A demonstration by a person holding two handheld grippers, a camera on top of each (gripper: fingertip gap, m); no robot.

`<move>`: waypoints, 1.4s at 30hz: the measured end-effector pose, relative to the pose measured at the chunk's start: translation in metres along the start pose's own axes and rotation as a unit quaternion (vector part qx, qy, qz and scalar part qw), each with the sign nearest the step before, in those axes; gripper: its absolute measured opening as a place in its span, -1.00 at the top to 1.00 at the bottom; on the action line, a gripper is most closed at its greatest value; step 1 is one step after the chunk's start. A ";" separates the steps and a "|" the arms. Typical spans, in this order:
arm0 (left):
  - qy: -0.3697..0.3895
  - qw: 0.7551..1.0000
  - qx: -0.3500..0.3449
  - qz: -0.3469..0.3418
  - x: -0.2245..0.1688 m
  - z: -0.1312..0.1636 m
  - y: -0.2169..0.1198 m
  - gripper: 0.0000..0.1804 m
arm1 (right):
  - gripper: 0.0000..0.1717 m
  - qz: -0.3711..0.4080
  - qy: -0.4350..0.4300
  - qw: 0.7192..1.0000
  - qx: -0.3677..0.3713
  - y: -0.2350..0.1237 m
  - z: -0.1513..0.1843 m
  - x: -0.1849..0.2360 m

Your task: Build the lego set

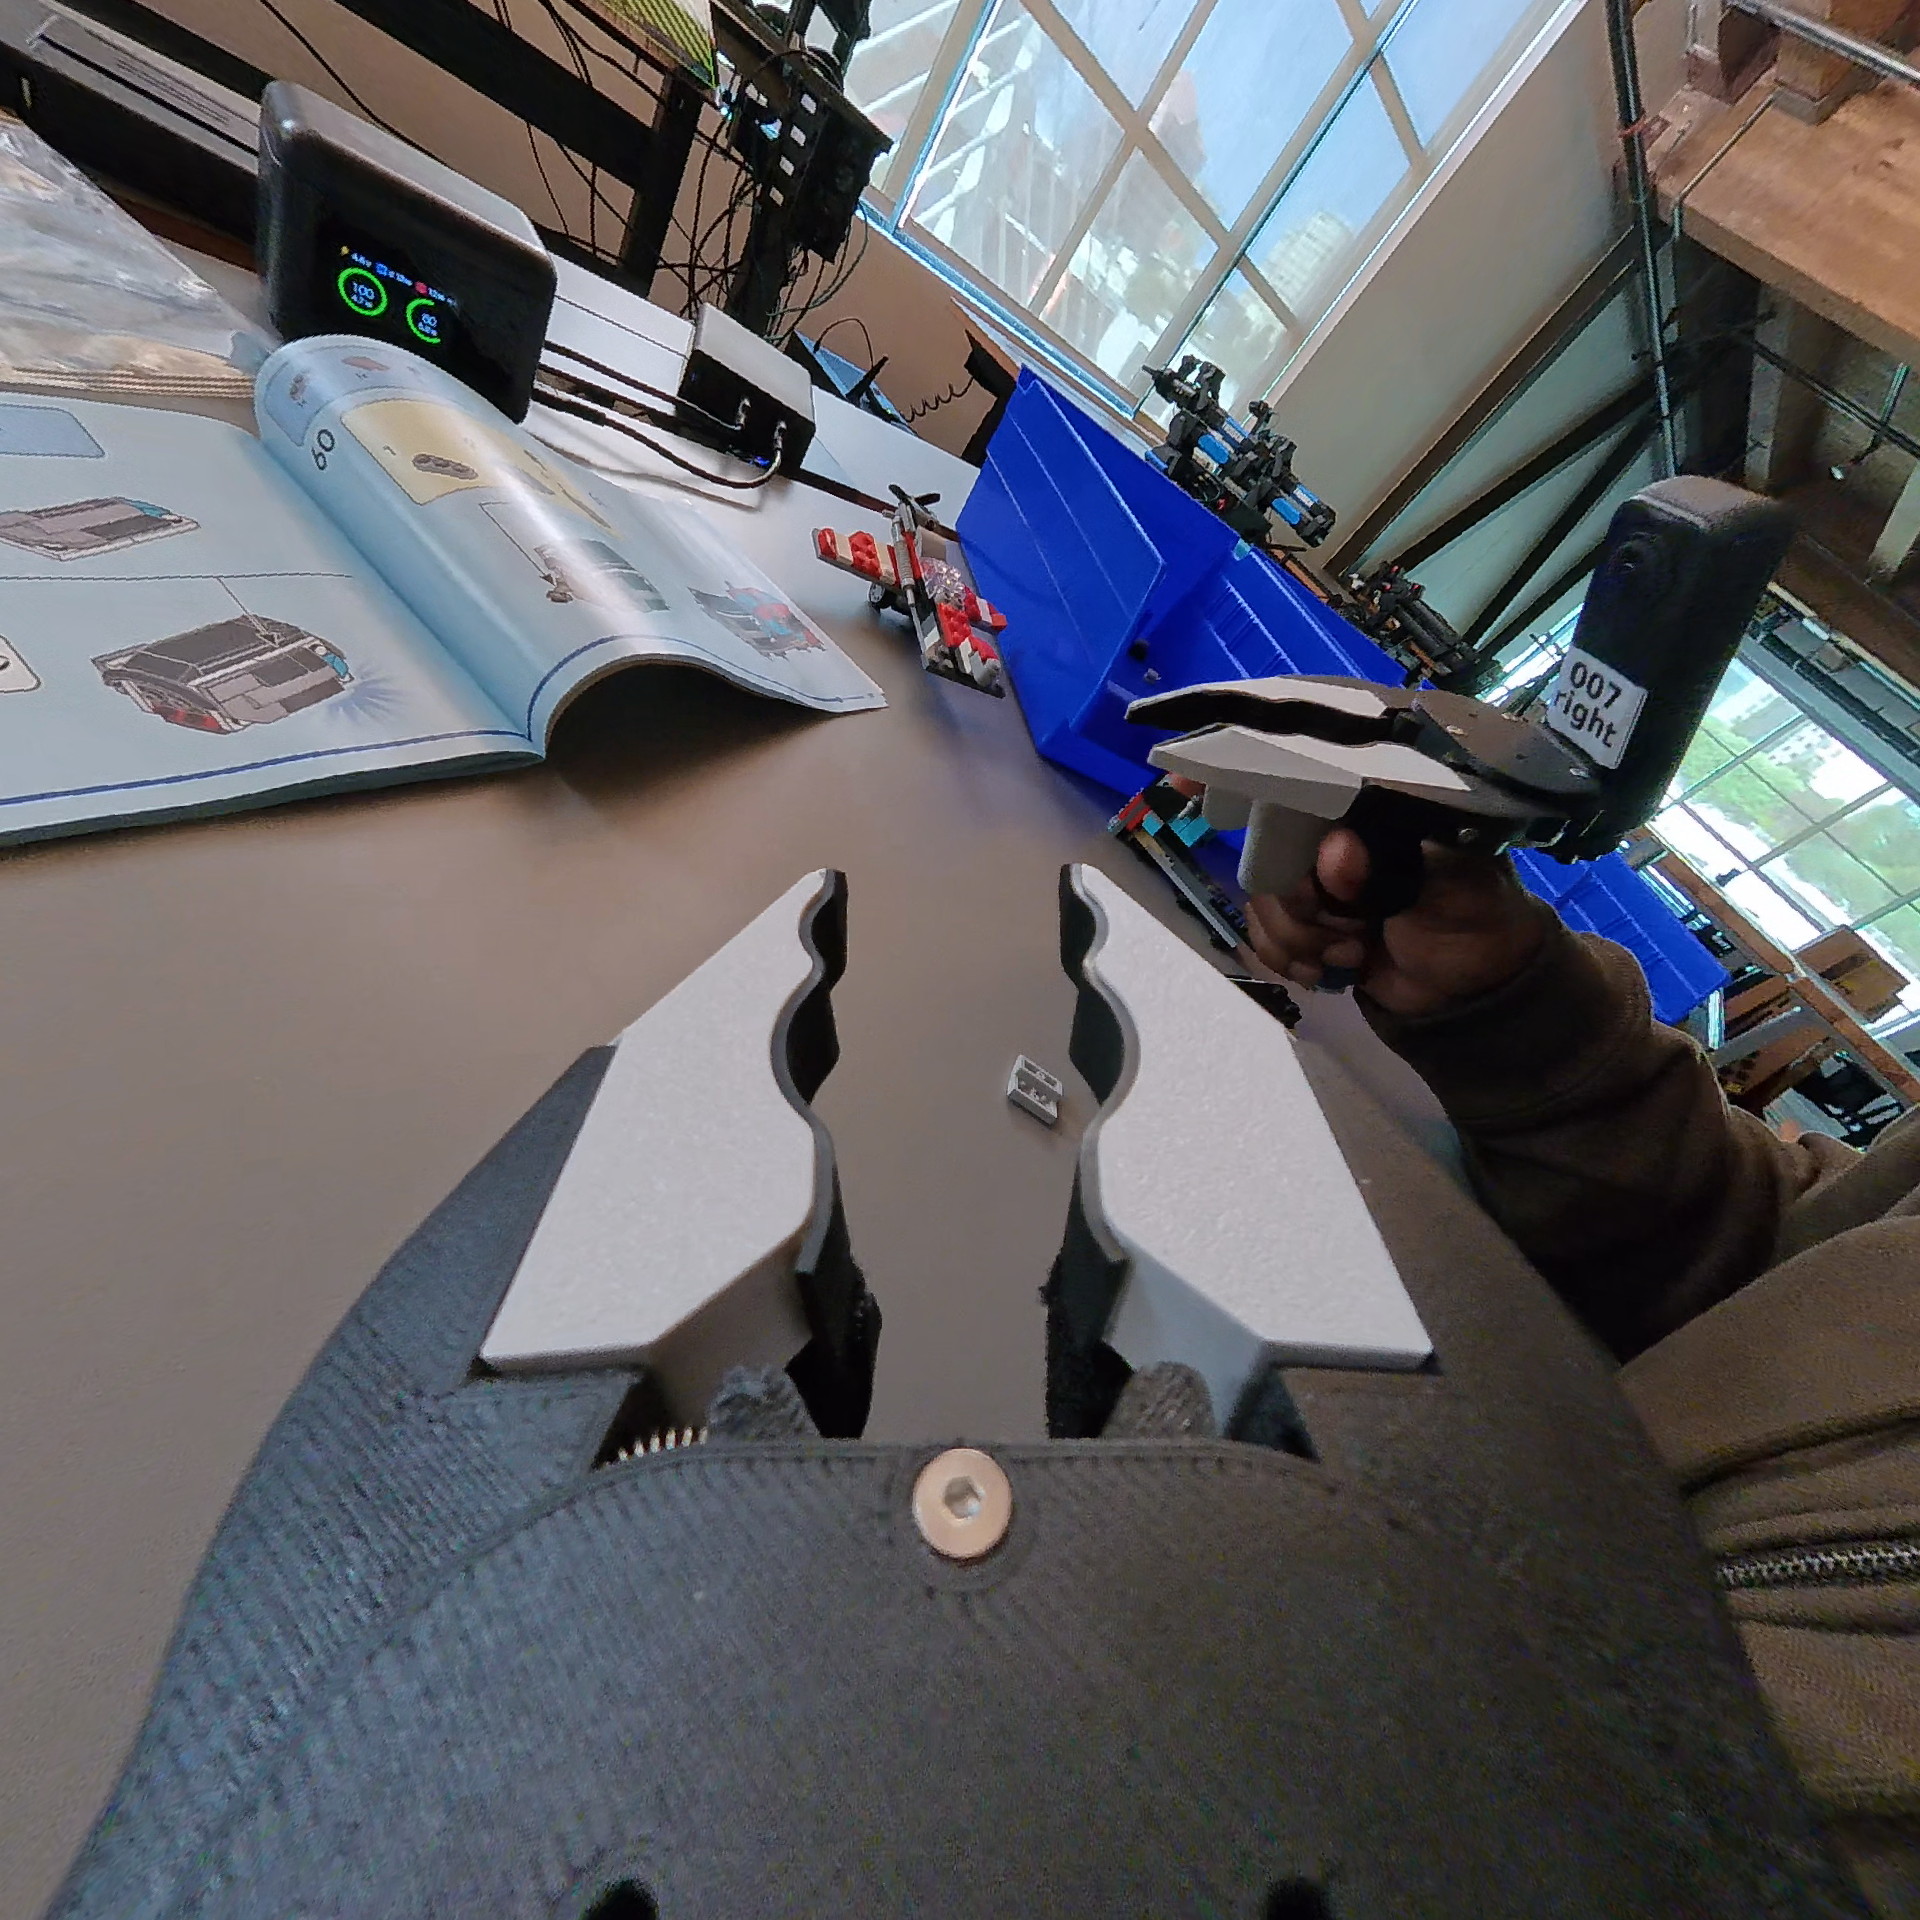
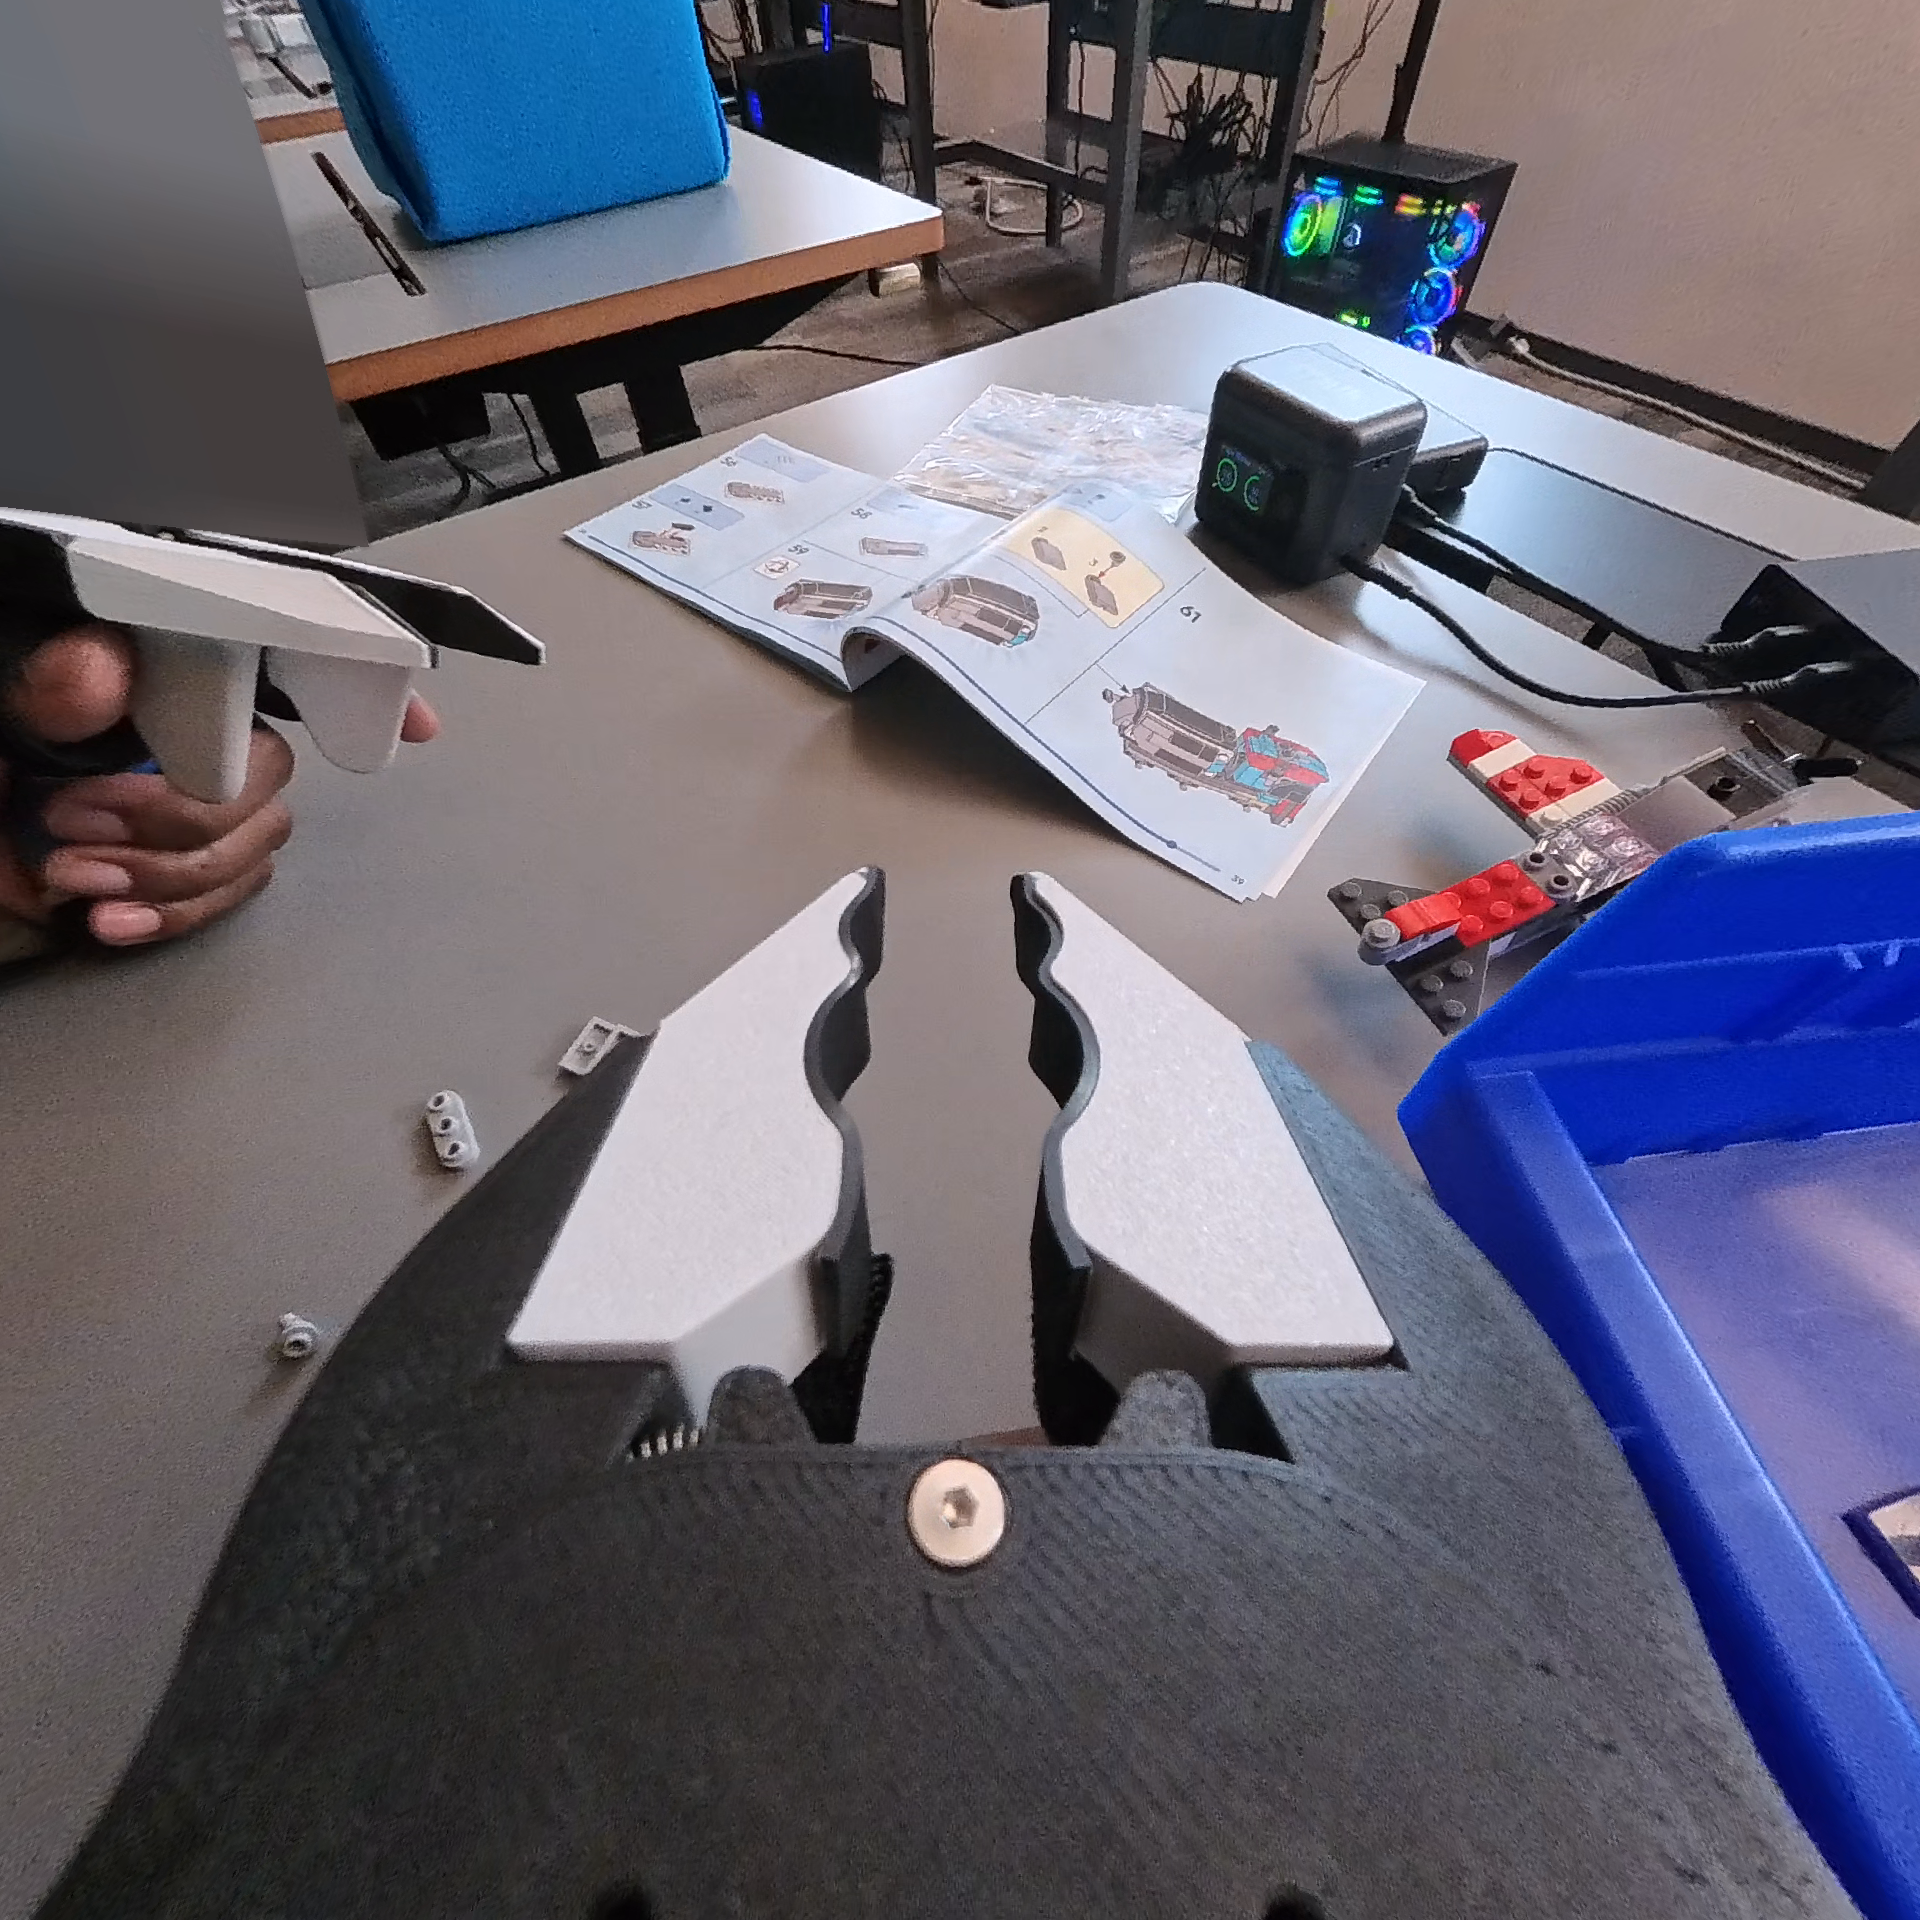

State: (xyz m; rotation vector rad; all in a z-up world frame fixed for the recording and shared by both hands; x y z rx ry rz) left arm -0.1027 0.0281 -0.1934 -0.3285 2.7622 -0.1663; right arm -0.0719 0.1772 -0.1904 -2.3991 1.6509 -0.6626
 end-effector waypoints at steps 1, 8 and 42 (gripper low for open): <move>0.000 1.000 0.000 0.000 0.000 0.000 0.000 0.54 | 0.69 -0.002 0.001 1.000 0.002 0.000 0.001 0.000; -0.001 1.000 0.000 0.000 0.000 0.000 0.000 0.54 | 0.70 -0.004 0.002 1.000 0.003 0.000 0.001 0.001; 0.004 1.000 0.001 -0.004 0.000 0.001 0.000 0.54 | 0.68 -0.071 -0.064 0.995 -0.005 -0.009 -0.003 0.036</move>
Point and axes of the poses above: each gripper's, where its closed fingertips meet, y out along the fingers, z out of its underside, x = y × z across the jaws, the point moved 1 cm from there along -y, back along the fingers, and after that the axes turned 14 degrees about y, right-handed, at the moved point
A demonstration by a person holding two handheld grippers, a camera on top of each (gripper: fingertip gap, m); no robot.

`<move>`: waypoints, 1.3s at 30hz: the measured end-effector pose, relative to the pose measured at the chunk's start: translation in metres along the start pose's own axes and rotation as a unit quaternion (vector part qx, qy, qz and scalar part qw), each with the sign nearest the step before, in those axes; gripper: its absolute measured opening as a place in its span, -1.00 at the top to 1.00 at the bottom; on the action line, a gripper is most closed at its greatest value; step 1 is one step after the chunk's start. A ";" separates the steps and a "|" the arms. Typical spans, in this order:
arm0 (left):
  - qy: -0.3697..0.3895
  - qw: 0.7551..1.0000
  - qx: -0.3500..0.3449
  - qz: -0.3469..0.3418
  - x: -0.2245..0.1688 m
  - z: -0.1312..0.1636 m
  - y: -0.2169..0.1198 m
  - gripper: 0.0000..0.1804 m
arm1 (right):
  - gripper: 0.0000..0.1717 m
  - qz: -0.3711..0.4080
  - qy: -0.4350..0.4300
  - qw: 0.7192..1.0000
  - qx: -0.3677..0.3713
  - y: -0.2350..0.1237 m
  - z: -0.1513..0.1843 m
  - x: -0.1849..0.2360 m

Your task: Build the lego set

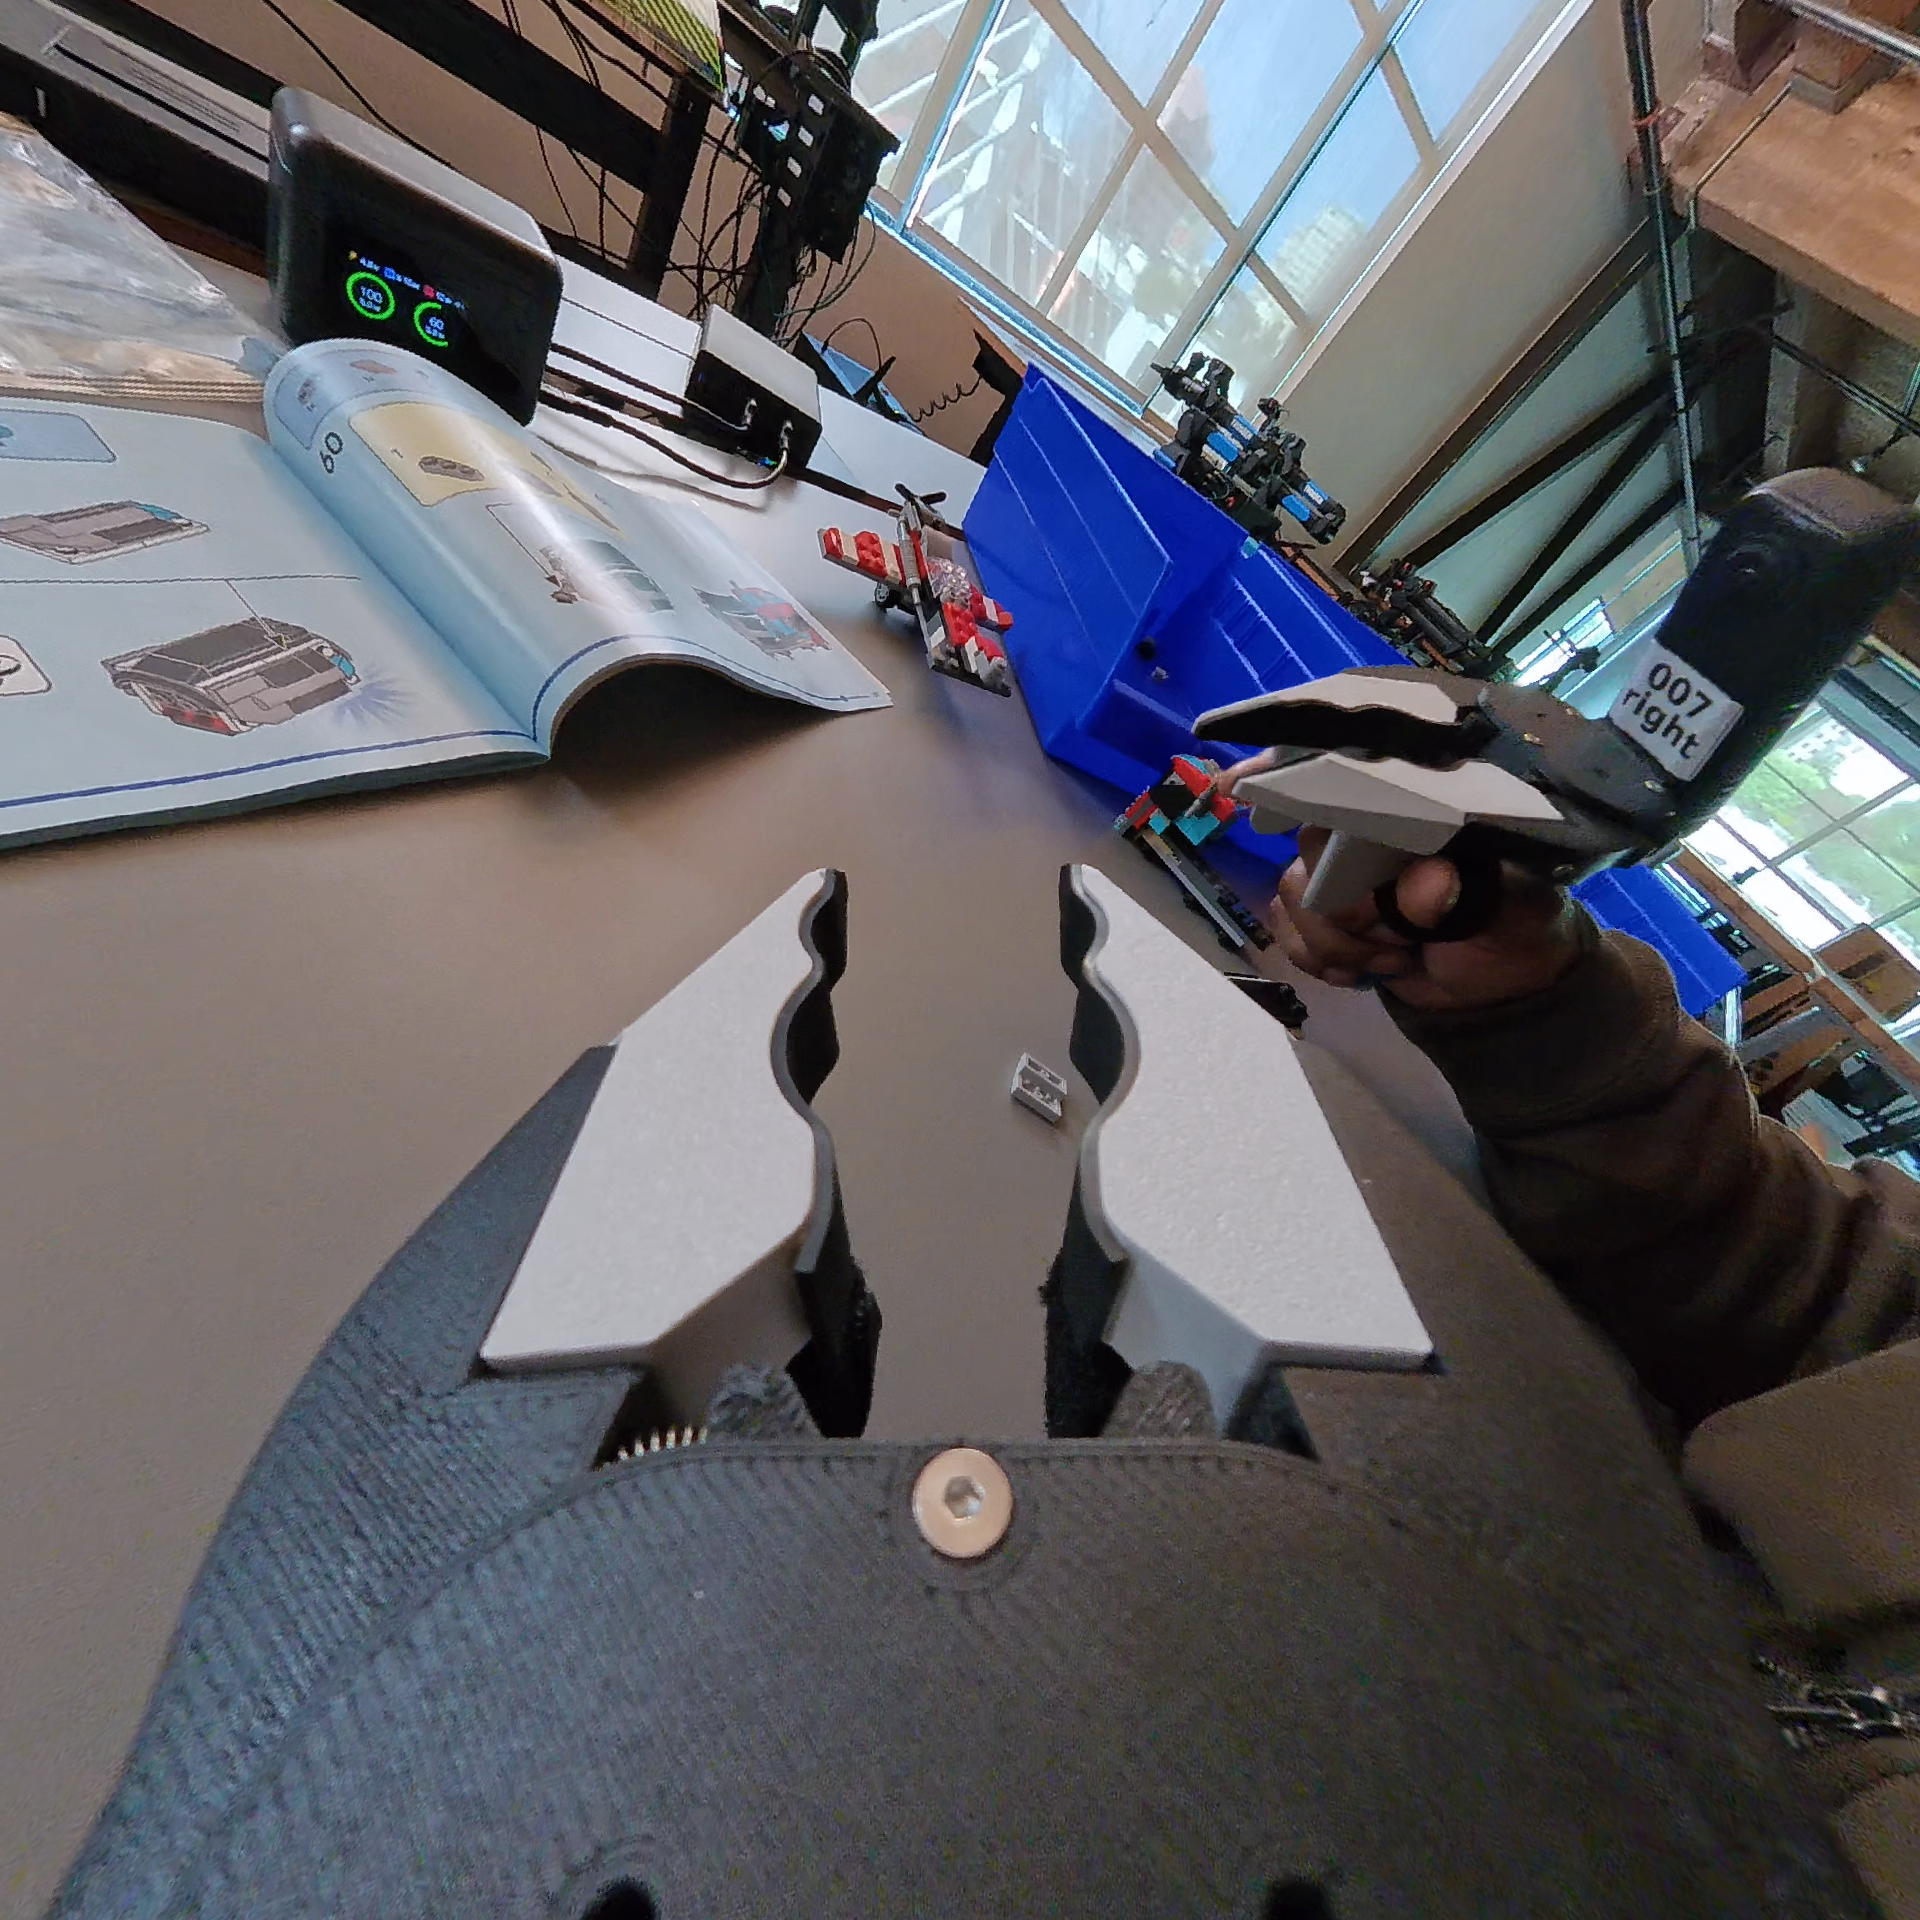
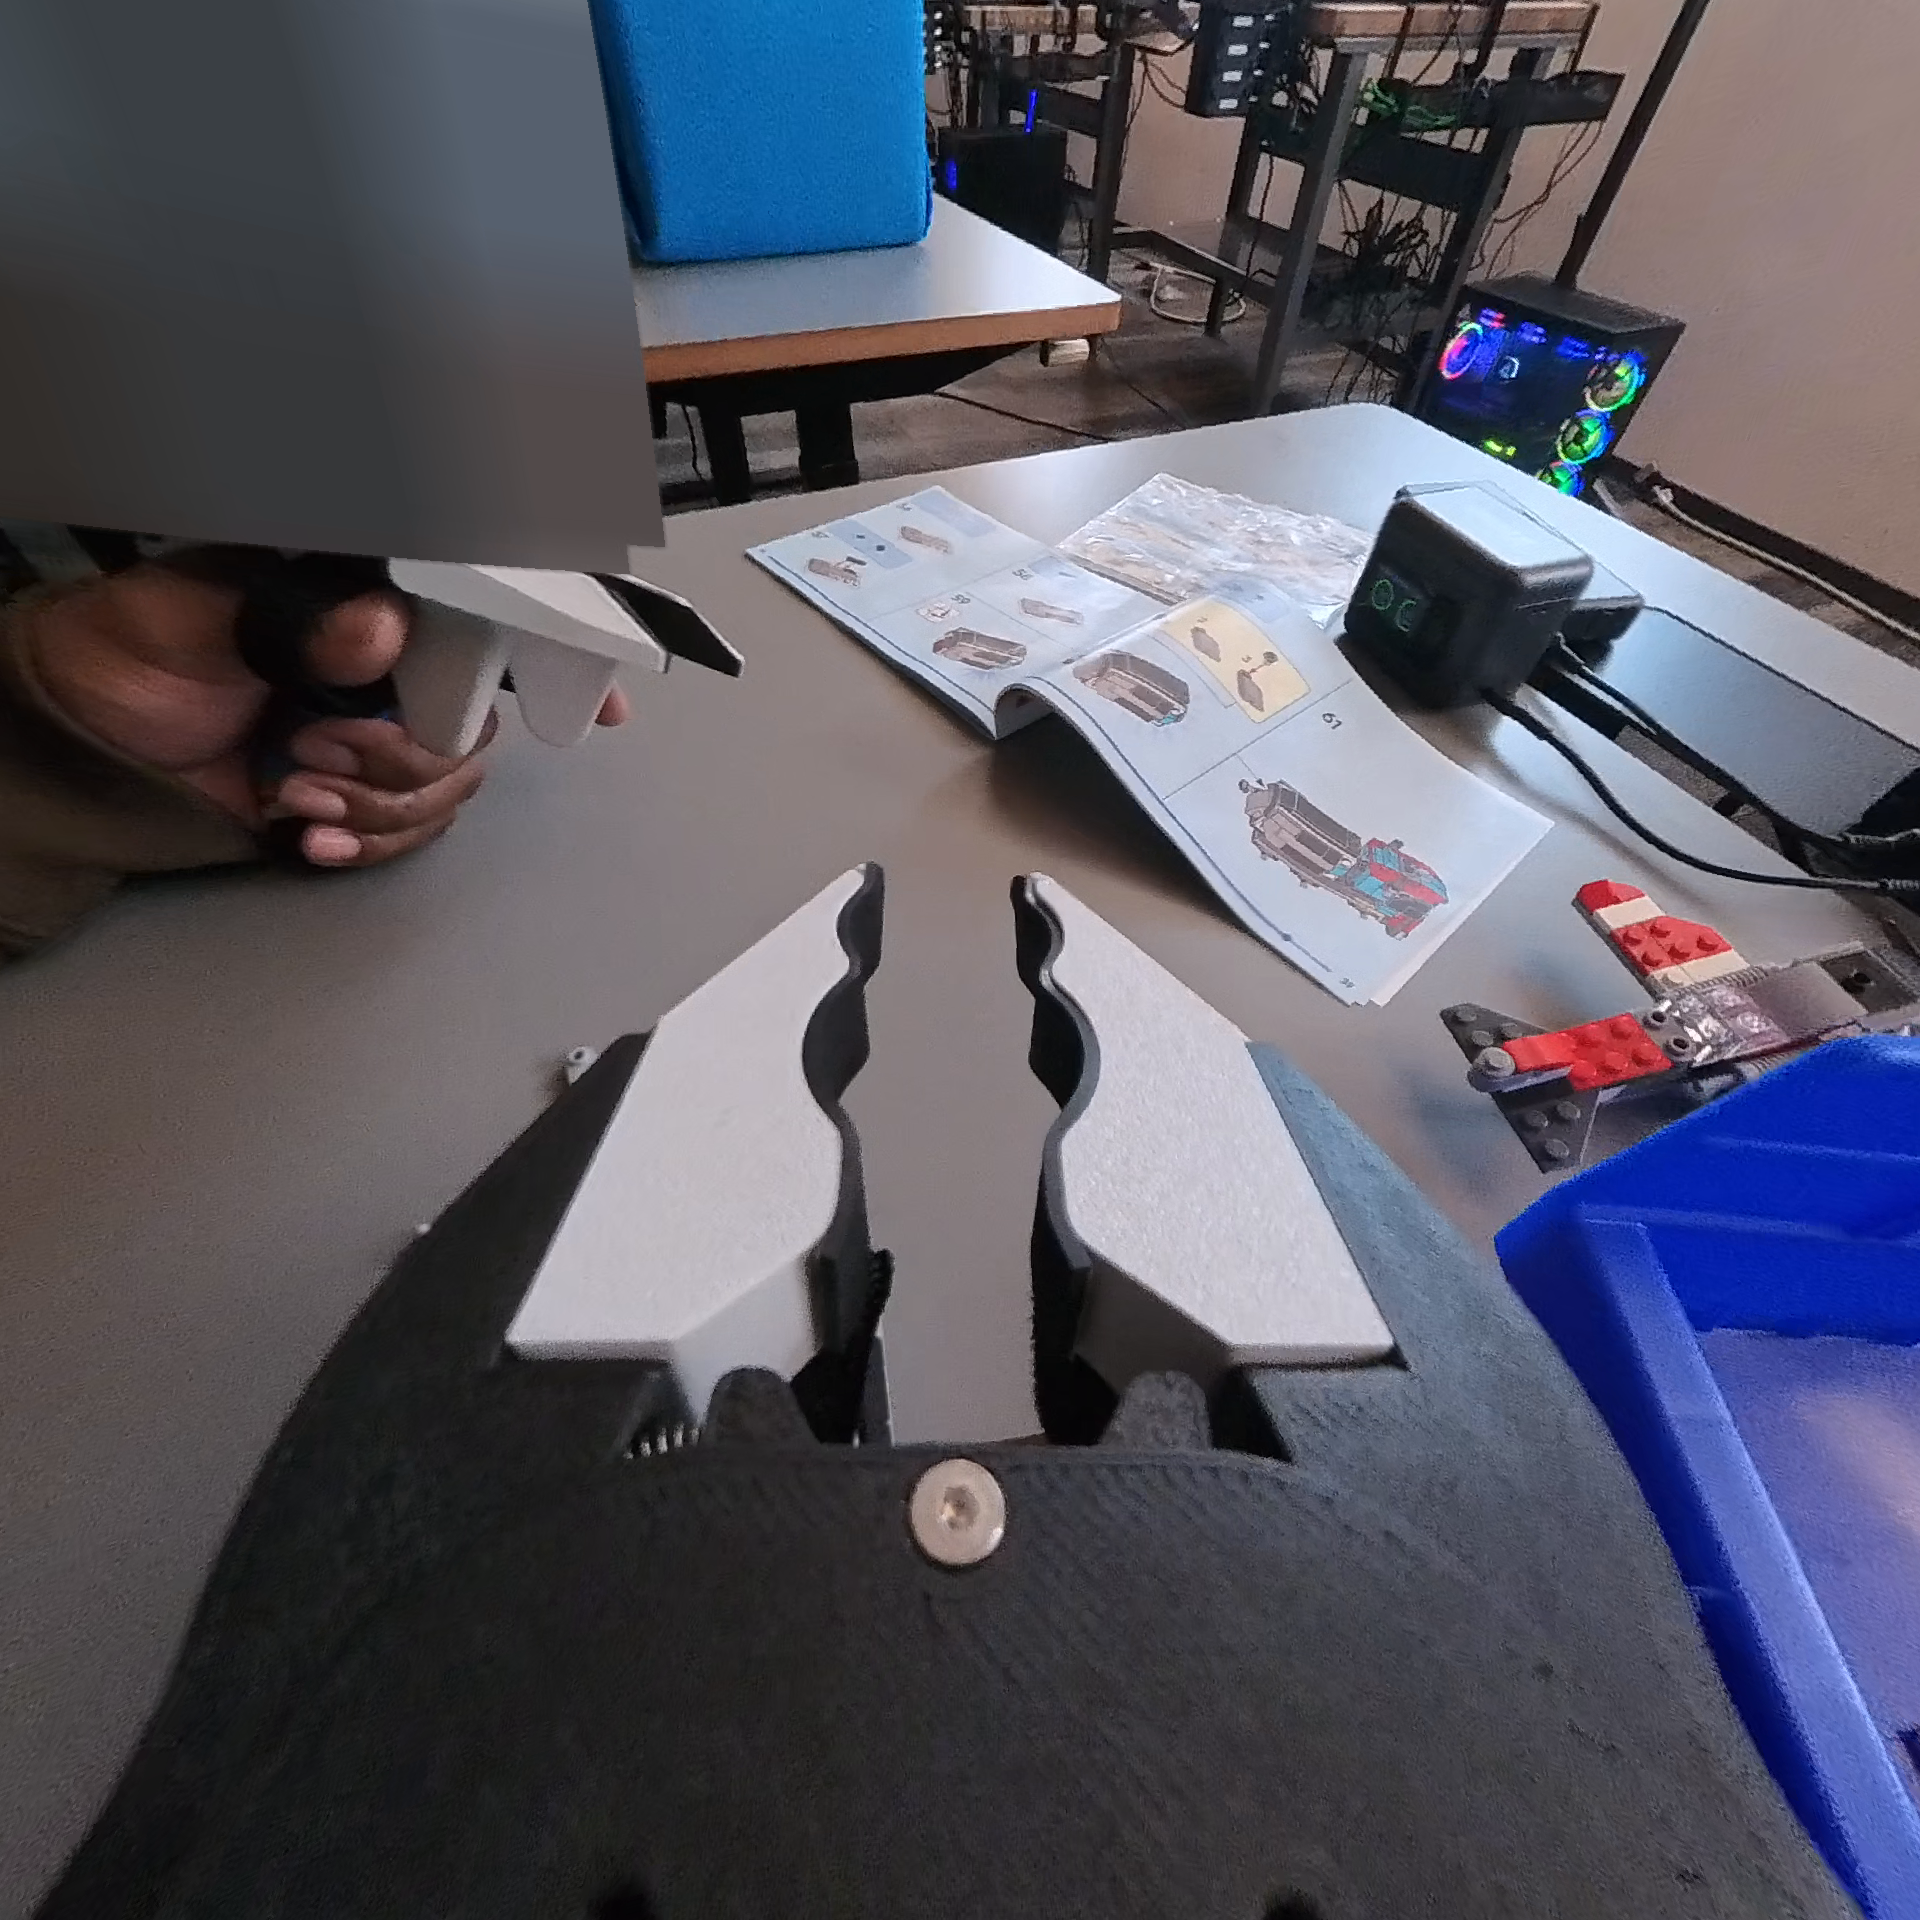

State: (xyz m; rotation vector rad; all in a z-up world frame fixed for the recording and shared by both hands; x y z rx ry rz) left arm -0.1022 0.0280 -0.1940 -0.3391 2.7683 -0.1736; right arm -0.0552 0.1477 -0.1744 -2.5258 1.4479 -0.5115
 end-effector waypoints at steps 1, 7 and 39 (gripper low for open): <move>0.001 1.000 0.001 0.000 0.000 0.000 0.000 0.54 | 0.68 0.001 -0.006 1.000 0.004 0.000 0.000 0.002; 0.009 1.000 0.011 0.018 -0.007 0.003 0.002 0.54 | 0.69 -0.007 -0.036 0.999 0.034 0.000 0.008 0.013; 0.271 0.904 0.301 0.136 -0.066 0.092 0.014 0.88 | 0.68 -0.014 -0.059 0.996 0.071 -0.002 0.014 0.022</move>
Point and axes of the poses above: each gripper's, where its closed fingertips meet, y out along the fingers, z out of its underside, x = y × z across the jaws, the point moved 1 cm from there along -y, back along the fingers, and after that the axes turned 14 degrees about y, right-handed, at the moved point
